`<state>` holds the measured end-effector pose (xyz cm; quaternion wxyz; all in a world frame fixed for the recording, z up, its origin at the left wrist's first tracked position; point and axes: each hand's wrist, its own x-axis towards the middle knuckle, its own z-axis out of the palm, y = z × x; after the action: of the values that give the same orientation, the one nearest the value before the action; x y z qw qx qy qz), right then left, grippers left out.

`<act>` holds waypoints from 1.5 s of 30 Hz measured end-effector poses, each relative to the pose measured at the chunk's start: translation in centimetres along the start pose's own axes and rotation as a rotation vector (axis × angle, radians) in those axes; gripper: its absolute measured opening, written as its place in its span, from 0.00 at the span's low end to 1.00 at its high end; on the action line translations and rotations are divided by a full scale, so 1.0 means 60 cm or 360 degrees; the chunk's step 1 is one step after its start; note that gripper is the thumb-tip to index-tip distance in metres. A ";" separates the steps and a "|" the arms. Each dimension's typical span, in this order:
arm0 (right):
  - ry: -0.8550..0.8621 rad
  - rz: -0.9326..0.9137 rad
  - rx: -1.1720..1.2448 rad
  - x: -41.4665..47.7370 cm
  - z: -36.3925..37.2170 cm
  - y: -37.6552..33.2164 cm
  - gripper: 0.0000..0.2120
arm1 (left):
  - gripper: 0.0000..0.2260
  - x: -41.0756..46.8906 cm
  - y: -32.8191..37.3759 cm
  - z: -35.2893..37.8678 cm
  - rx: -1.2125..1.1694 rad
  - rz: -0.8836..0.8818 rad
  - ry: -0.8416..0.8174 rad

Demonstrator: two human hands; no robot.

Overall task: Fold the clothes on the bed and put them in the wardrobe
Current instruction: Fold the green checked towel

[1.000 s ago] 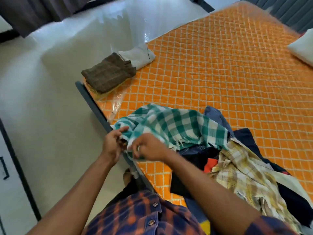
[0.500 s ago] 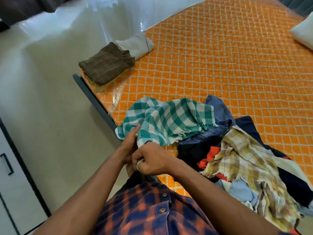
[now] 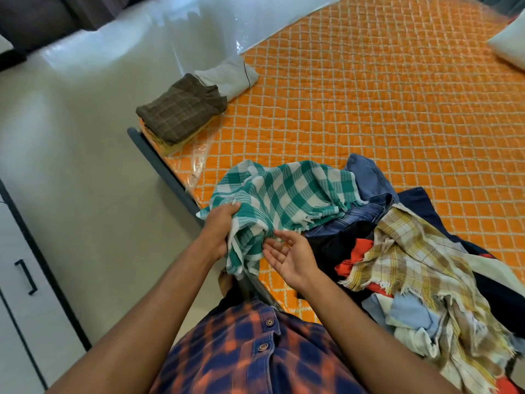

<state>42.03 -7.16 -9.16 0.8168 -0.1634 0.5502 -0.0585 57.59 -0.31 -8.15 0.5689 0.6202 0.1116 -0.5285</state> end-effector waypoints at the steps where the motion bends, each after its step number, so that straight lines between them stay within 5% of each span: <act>1: 0.0070 0.0126 0.0041 0.008 -0.004 0.002 0.08 | 0.12 -0.006 0.000 0.001 -0.0008 -0.0028 0.0005; 5: 0.0060 0.0238 0.0276 0.043 0.015 0.012 0.17 | 0.13 -0.021 -0.003 0.012 -0.0046 -0.0049 -0.0002; 9: 0.0366 -0.0045 0.0385 0.081 0.022 -0.026 0.06 | 0.13 -0.017 -0.014 -0.012 0.0196 0.0125 0.0146; 12: 0.0568 -0.0375 0.0346 0.091 0.007 -0.077 0.10 | 0.17 -0.023 -0.020 -0.027 0.0640 0.0275 0.0180; 14: 0.0597 -0.0496 0.0145 0.099 0.007 -0.094 0.11 | 0.16 -0.030 -0.021 -0.023 0.0714 0.0314 0.0161; 18: 0.0284 -0.0653 -0.0303 0.068 0.015 -0.060 0.05 | 0.11 -0.033 -0.013 -0.008 0.0142 0.0096 0.0146; 22: -0.0136 -0.1280 -0.1422 0.025 -0.015 0.016 0.17 | 0.13 -0.027 0.002 -0.013 -0.0062 -0.0034 0.0155; 24: -0.0057 -0.1431 -0.1721 0.028 -0.020 0.035 0.21 | 0.14 -0.027 0.004 -0.019 -0.0035 -0.0047 0.0153; 28: 0.0137 -0.1674 -0.1806 0.050 -0.007 0.016 0.10 | 0.13 -0.027 0.012 -0.023 -0.0013 -0.0075 0.0114; 32: 0.0130 -0.1586 -0.1667 0.054 0.002 -0.019 0.07 | 0.09 -0.022 0.021 -0.028 0.0356 0.0049 0.0098; 35: 0.0011 -0.1483 -0.1533 0.036 0.008 -0.050 0.12 | 0.19 -0.022 0.026 -0.043 0.1387 0.0503 0.0078; 37: -0.0122 -0.1489 -0.1773 0.018 0.029 -0.085 0.15 | 0.21 -0.023 0.028 -0.052 0.1790 0.0603 -0.0087; 41: -0.0413 -0.1167 -0.2364 -0.014 0.098 -0.177 0.16 | 0.19 -0.027 0.014 -0.061 0.1800 0.0700 -0.0250; 45: -0.0483 -0.0524 -0.2711 -0.021 0.158 -0.209 0.15 | 0.25 -0.035 -0.003 -0.069 0.1147 0.0882 -0.0063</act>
<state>51.28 -16.71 -0.67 0.4628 -0.8004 0.2617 0.2771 58.77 4.10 -7.45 0.4386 0.7749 -0.2605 -0.3732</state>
